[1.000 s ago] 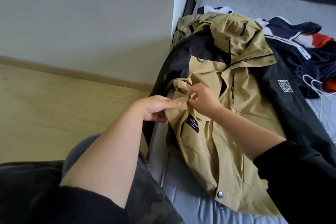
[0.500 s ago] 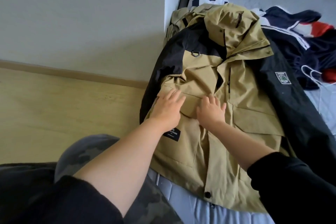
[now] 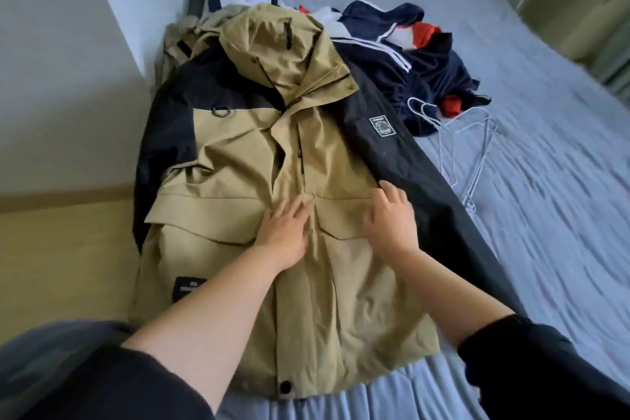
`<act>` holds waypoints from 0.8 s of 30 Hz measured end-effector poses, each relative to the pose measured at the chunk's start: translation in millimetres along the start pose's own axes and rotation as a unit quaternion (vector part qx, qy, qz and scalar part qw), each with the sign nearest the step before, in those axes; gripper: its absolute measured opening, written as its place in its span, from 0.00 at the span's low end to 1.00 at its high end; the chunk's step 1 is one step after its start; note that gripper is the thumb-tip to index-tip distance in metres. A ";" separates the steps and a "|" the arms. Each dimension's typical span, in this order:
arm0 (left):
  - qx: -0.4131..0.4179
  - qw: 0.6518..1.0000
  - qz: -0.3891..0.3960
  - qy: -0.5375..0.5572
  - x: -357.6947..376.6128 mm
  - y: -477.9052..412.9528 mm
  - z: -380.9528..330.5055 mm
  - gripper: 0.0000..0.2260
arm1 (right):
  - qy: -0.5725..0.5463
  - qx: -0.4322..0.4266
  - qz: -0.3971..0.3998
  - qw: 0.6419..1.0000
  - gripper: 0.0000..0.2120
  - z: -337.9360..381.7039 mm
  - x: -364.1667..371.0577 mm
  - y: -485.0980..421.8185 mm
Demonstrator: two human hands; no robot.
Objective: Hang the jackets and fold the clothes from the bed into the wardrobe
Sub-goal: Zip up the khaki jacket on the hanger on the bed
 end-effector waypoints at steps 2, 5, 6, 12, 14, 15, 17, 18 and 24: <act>0.016 0.999 0.030 0.022 0.1 -12.8 -19.0 0.25 | -0.041 0.077 -0.020 0.996 0.20 -38.4 -14.8 -13.4; 0.006 0.989 0.108 0.101 -0.5 -28.7 -40.2 0.25 | -0.129 0.209 0.018 0.969 0.22 -94.7 -15.2 -27.2; 0.002 0.986 0.122 0.116 -2.4 -33.0 -44.0 0.25 | -0.152 0.244 0.029 0.957 0.21 -110.7 -11.9 -29.0; -0.017 0.977 0.145 0.153 -12.3 -47.2 -58.8 0.25 | -0.194 0.339 0.047 0.919 0.18 -154.7 0.0 -38.7; -0.028 0.975 0.152 0.159 -13.9 -49.9 -64.7 0.25 | -0.182 0.351 0.032 0.918 0.16 -160.9 0.9 -40.3; -0.034 0.974 0.155 0.161 -14.2 -50.9 -66.8 0.25 | -0.181 0.358 0.032 0.916 0.16 -163.3 2.1 -41.0; -0.045 0.972 0.156 0.170 -14.8 -52.0 -68.3 0.25 | -0.188 0.368 0.057 0.909 0.19 -166.3 5.0 -43.0; -0.049 0.971 0.156 0.176 -14.7 -52.1 -67.8 0.25 | -0.189 0.370 0.081 0.906 0.20 -166.6 6.5 -43.9; -0.060 0.970 0.153 0.180 -17.2 -52.3 -66.7 0.24 | -0.070 0.337 0.157 0.925 0.13 -160.4 -5.1 -49.3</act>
Point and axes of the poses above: each hand's wrist, its own y-axis away from the middle knuckle, its own x-axis out of the palm, z = x × y, the point moved 4 cm from there along -y, towards the middle knuckle, and after that the axes turned 9 degrees about z, right-handed, at the moved point
